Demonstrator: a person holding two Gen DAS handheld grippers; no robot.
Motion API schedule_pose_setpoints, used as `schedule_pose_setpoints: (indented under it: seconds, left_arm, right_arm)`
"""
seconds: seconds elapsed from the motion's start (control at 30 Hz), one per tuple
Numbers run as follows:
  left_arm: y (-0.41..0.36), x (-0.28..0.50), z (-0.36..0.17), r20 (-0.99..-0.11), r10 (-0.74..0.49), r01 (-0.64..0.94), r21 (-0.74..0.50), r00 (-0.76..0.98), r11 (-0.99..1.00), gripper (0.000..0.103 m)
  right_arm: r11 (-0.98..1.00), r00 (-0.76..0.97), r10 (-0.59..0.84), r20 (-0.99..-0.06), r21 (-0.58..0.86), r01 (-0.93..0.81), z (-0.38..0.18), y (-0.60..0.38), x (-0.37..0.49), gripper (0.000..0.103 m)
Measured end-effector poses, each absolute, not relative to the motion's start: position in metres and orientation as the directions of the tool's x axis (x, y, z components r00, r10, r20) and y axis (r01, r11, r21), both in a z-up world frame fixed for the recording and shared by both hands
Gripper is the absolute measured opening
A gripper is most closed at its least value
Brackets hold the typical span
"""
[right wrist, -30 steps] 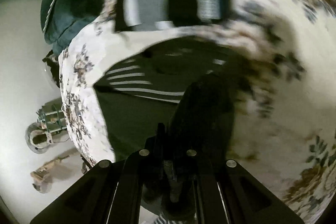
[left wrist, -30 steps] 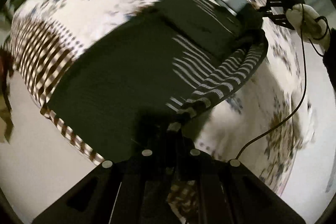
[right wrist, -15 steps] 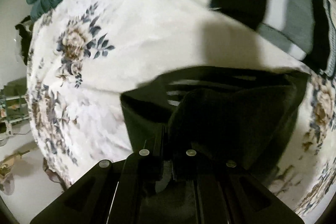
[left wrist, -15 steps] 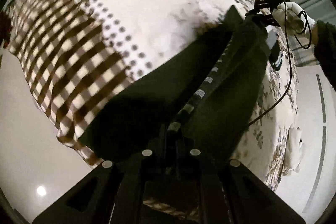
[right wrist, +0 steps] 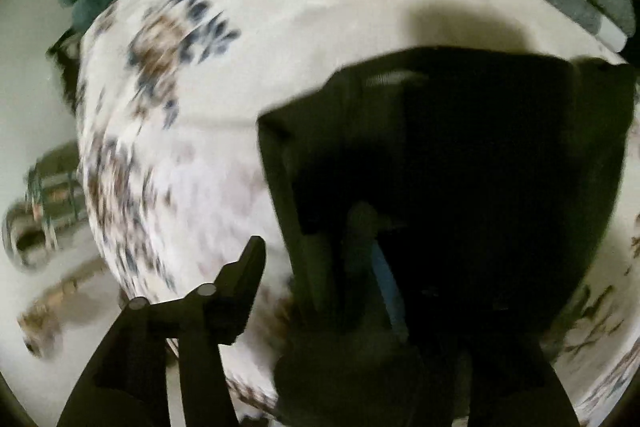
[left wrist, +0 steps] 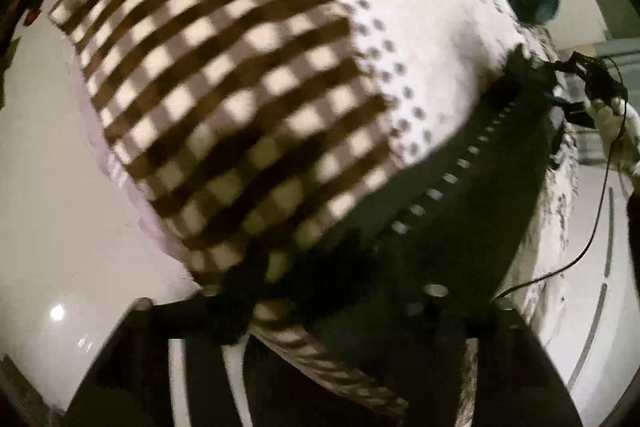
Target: Fold small clothes
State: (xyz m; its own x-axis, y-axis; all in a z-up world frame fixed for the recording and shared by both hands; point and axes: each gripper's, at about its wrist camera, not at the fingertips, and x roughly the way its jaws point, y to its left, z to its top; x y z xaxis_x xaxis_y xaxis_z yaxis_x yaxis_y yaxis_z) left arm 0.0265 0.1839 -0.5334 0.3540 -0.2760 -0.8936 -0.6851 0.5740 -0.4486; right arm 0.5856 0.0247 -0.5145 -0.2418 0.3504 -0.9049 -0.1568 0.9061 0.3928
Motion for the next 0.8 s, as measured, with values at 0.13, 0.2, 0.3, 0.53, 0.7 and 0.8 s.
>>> schedule_pose_setpoints:
  seconds: [0.13, 0.2, 0.3, 0.53, 0.7, 0.8]
  left_arm:
    - [0.165, 0.051, -0.519, -0.892, -0.289, -0.656, -0.452, 0.347, 0.605, 0.056]
    - [0.160, 0.073, -0.505, -0.881, -0.292, -0.626, -0.471, 0.373, 0.621, 0.056]
    - [0.153, 0.112, -0.490, -0.870, -0.277, -0.576, -0.481, 0.409, 0.661, 0.056]
    - [0.143, 0.268, -0.457, -0.833, -0.262, -0.399, -0.479, 0.487, 0.782, 0.061]
    - [0.134, 0.414, -0.482, -0.833, -0.306, -0.257, -0.456, 0.462, 0.852, 0.061]
    - [0.127, 0.473, -0.513, -0.846, -0.348, -0.211, -0.457, 0.404, 0.864, 0.061]
  right_arm:
    - [0.904, -0.195, 0.318, -0.928, 0.359, -0.231, -0.495, -0.011, 0.540, 0.072]
    - [0.908, -0.167, 0.291, -0.942, 0.327, -0.261, -0.492, -0.037, 0.515, 0.074]
    - [0.915, -0.140, 0.282, -0.949, 0.310, -0.259, -0.499, -0.075, 0.487, 0.078]
    - [0.918, -0.117, 0.382, -0.917, 0.391, -0.062, -0.529, -0.163, 0.473, 0.078]
    - [0.906, -0.040, 0.422, -0.906, 0.419, 0.062, -0.545, -0.197, 0.501, 0.078]
    - [0.893, 0.013, 0.435, -0.900, 0.433, 0.119, -0.551, -0.209, 0.525, 0.078]
